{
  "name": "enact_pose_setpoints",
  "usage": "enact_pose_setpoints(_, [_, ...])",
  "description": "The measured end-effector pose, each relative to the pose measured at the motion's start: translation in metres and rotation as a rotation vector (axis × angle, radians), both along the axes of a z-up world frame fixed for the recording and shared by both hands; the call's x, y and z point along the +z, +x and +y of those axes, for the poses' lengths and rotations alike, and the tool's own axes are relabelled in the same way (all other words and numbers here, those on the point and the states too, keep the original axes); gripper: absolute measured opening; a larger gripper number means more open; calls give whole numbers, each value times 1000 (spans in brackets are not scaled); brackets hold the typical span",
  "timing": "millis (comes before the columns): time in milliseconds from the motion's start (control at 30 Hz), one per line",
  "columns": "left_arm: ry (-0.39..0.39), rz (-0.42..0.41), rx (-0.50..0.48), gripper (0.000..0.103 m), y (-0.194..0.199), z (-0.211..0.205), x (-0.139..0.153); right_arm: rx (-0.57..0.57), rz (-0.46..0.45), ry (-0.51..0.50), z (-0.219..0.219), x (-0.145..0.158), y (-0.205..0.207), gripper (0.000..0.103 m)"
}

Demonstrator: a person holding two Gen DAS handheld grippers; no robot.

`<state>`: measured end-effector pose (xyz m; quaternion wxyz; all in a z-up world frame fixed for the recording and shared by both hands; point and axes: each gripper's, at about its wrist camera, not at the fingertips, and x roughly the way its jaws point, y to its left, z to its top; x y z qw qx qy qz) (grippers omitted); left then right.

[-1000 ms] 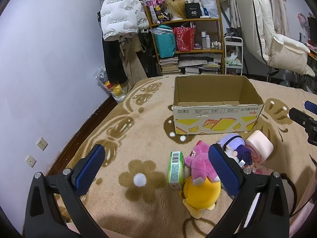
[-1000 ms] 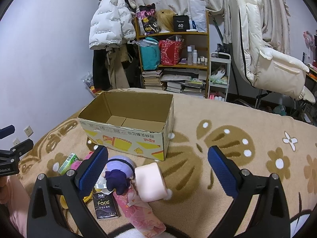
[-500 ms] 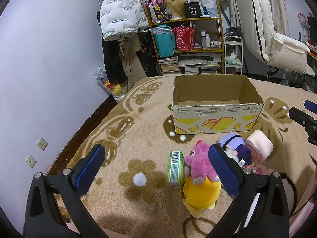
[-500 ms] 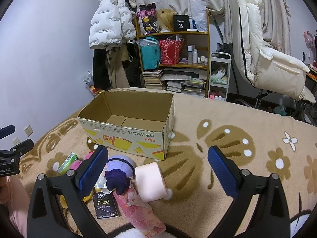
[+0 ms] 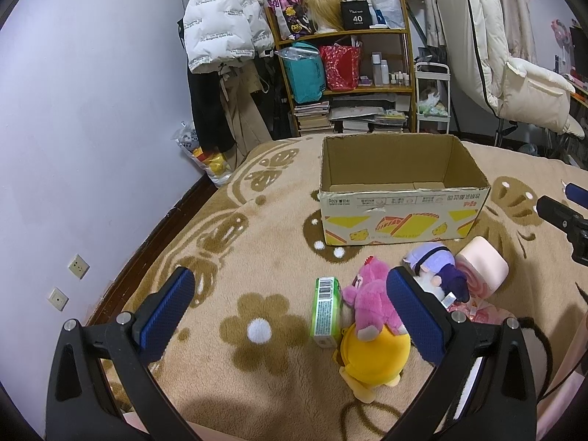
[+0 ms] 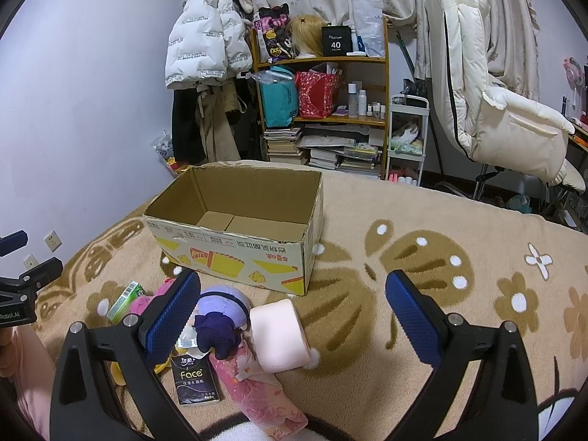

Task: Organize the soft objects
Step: 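Close left gripper on green tissue pack while right gripper grasps pink-white roll cushion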

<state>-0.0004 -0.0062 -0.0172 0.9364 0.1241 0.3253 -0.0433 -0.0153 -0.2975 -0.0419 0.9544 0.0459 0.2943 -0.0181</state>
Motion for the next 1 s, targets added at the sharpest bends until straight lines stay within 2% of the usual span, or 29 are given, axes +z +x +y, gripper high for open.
enact_pose_setpoints(300, [50,61,-15,103,9,-8,-6,3,9,6,0,-3,-1,103])
enact_pose_setpoints(433, [67,99,-28,103,14,-13,-11,4,33,3,2,-14,1,103])
enact_pose_setpoints(633, [10,216,-45,103,37,-13,-22,25,66,11,5,-18,8,103])
enact_pose_setpoints(867, [-1,338,-12,103,66,-14,-46,34,141,37,9,-28,29,103])
enact_pose_setpoints(1000, [24,402,9,103,84,-15,-61,34,187,66,7,-39,44,103])
